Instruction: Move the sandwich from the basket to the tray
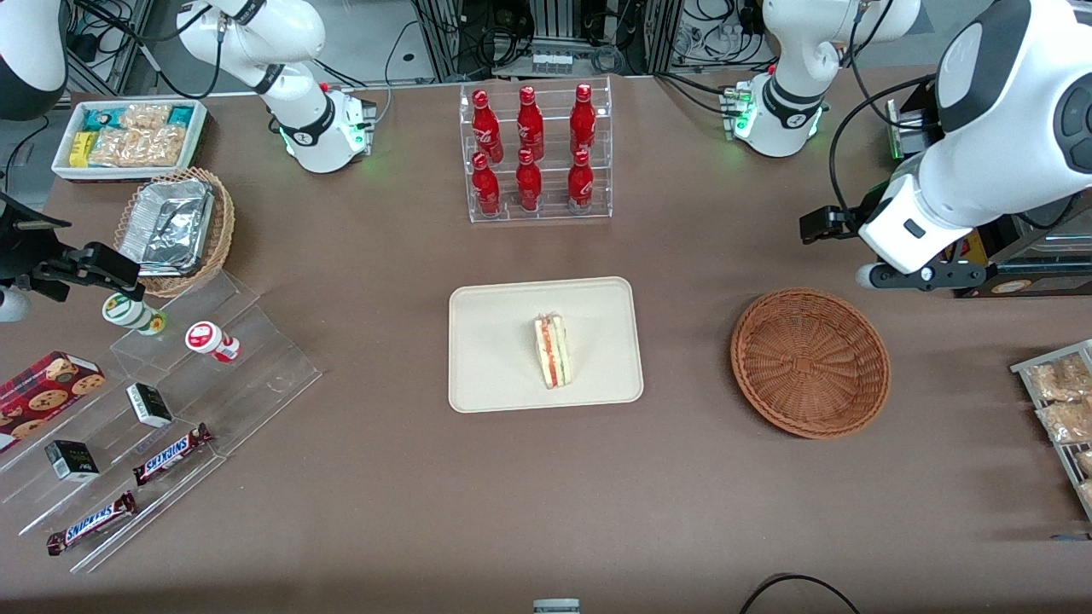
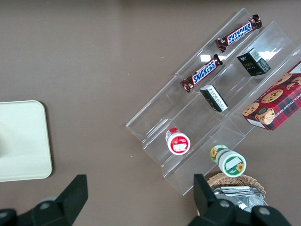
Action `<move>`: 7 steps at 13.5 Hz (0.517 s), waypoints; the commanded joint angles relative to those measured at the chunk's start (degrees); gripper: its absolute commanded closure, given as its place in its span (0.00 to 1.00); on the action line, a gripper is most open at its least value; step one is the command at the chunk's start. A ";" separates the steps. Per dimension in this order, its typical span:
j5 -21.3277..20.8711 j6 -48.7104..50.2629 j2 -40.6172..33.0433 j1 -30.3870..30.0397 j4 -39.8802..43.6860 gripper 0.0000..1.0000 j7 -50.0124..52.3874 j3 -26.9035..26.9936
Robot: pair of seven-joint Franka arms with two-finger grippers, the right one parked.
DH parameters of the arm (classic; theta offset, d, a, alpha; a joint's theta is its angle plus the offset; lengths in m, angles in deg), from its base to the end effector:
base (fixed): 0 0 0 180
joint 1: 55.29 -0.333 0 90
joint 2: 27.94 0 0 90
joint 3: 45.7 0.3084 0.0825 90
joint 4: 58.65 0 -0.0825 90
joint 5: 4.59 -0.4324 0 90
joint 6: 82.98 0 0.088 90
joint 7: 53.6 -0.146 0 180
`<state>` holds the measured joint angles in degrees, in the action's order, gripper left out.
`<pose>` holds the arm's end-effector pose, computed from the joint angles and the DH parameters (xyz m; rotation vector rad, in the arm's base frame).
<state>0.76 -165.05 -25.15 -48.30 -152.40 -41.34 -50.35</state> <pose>0.5703 -0.1317 0.5072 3.0709 0.0142 -0.4124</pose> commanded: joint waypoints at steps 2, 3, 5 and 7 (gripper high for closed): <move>-0.61 1.64 -2.97 -9.43 -1.35 0.00 -0.66 -8.16; -0.61 2.34 -3.58 -10.41 -1.27 0.00 -0.66 -8.53; -0.52 4.36 -4.37 -12.43 -0.92 0.00 -0.74 -9.41; -0.61 4.80 -5.25 -12.79 -0.39 0.00 -0.83 -9.33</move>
<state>0.75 -161.40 -28.20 -59.49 -152.43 -41.41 -58.44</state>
